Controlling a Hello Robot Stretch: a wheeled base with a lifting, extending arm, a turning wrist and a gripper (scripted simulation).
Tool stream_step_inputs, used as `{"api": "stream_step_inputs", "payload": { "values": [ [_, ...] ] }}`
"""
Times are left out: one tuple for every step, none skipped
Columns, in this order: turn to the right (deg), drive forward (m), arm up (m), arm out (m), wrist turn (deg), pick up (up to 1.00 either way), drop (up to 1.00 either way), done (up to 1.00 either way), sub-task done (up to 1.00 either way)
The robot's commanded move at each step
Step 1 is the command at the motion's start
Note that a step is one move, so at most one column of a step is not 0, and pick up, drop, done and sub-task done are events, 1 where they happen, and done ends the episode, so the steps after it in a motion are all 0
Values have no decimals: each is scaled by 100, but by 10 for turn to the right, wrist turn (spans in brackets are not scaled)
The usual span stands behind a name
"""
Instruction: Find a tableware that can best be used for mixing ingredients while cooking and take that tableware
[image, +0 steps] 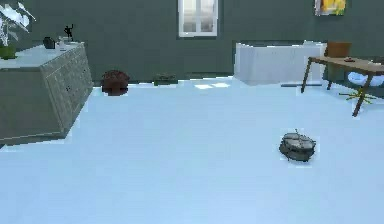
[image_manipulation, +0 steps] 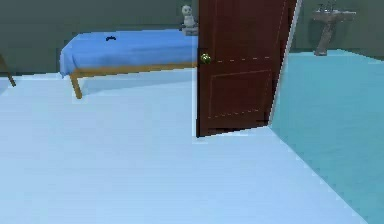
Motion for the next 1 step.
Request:
{"api": "stream_step_inputs", "payload": {
  "values": [
    [-210,0,0,0,0,0,0,0,0]
  ]
}}
